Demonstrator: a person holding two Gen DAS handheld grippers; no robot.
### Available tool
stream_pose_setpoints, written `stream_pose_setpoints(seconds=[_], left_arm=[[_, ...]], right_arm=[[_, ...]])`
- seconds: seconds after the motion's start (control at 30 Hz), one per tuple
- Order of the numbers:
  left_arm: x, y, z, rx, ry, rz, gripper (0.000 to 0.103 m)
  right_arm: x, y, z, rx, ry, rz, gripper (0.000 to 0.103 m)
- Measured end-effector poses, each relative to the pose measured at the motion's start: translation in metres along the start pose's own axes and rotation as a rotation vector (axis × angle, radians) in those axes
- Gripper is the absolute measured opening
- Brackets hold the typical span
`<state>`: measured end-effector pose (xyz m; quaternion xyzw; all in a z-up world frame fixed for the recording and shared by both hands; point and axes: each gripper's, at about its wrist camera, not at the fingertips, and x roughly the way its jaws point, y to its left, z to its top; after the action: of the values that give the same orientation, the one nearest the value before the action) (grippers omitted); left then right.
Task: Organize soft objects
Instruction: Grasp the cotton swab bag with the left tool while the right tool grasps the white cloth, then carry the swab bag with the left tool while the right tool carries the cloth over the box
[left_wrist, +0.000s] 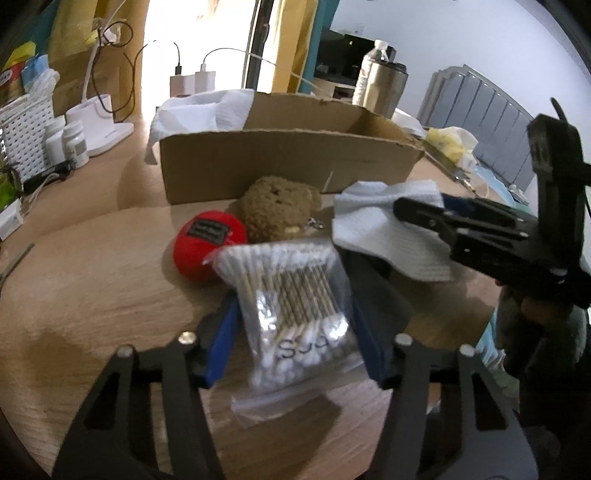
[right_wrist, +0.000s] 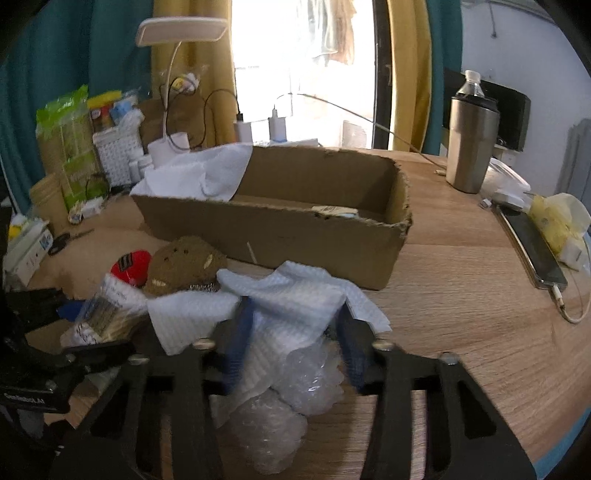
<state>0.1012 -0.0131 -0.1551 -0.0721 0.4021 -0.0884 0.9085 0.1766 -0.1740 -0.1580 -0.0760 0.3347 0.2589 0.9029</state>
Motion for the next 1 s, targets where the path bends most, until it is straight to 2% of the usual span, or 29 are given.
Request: stream_pose_setpoints(seconds=[0.17, 0.3, 0.6, 1.0], left_arm=[[-0.005, -0.005, 0.0, 0.027, -0.012, -0.016, 0.051], [-0.011, -0.006, 0.0, 0.032, -0.028, -0.024, 0.051], [-0.028, -0.005, 0.009, 0.036, -0.081, -0.038, 0.051], [-0.045, 0.0, 0.022, 0.028, -0.138, -0.044, 0.051]], right_arm=[[-0.005, 0.007, 0.001, -0.029, -0.013, -0.019, 0.017], [-0.014, 0.009, 0.005, -0.033, -0.043, -0.03, 0.013], [-0.042, 0.004, 0.019, -0.022, -0.132, -0.05, 0.012], [-0.062, -0.003, 0.039, -0.02, -0.18, -0.074, 0.011]])
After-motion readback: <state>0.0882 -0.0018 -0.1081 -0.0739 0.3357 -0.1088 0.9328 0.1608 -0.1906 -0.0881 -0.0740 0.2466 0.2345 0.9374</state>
